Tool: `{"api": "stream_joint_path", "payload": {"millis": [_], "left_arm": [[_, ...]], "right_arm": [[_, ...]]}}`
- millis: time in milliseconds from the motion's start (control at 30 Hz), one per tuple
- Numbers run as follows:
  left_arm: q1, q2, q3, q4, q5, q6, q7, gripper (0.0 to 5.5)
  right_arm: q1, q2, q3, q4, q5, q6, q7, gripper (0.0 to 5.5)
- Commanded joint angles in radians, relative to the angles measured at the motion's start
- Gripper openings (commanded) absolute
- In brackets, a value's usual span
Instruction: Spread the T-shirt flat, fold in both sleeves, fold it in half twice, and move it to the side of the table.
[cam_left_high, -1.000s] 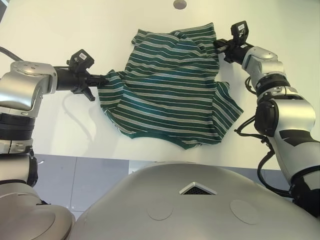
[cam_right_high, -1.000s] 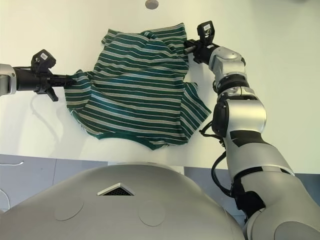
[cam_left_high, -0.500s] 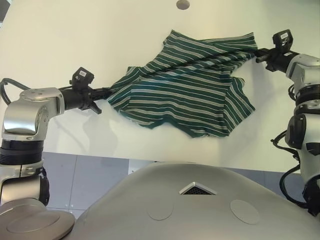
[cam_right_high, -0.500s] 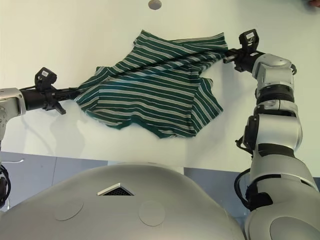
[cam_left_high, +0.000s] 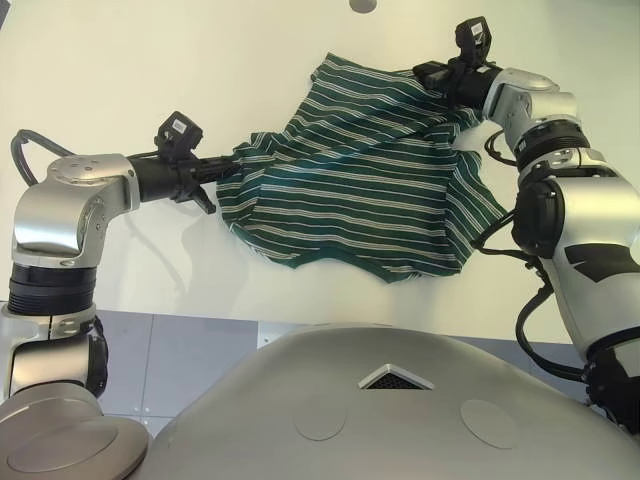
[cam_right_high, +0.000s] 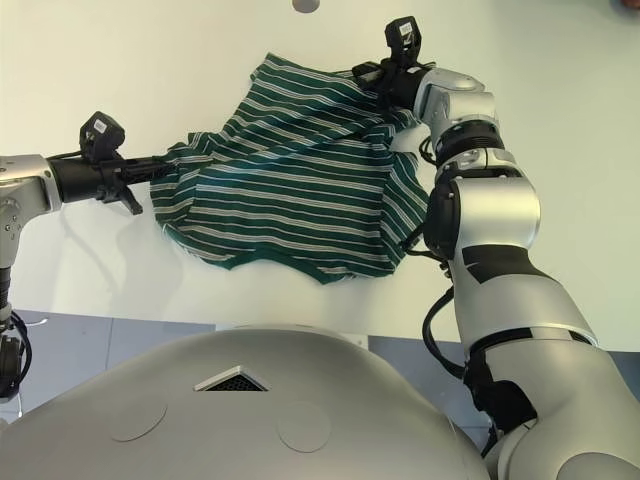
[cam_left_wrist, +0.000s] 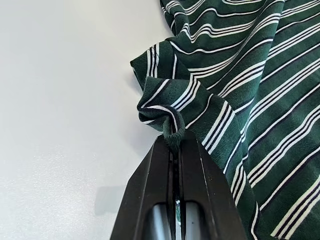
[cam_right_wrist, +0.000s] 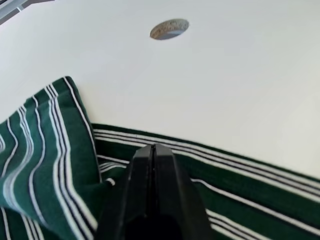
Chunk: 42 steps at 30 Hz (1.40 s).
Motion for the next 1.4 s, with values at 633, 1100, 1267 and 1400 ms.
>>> {"api": "stream_joint_path", "payload": {"millis": [633, 1100, 1267, 1400], "left_arm": [[0.021, -0.02, 0.038, -0.04, -0.039, 0.0, 0.037, 0.0], [0.171, 0.137, -0.041, -0.598, -0.02, 0.075, 0.095, 0.0], [0.105, 0.2, -0.264, -0.672, 0.072, 0.035, 0.061, 0.0], [-0.017, 0.178, -0.548, -0.606, 0.268, -0.018, 0.051, 0.0]], "right_arm": [[-0.037, -0.135, -0.18, -0.081, 0.083, -0.139, -0.099, 0.03], [0.952, -0.458, 0.093, -1.656, 0.137, 0.46, 0.263, 0.03], [0.849, -0.468, 0.058, -1.63, 0.157, 0.525, 0.178, 0.03], [0.8, -0.493, 0.163, -1.517, 0.079, 0.454, 0.175, 0.03]]}}
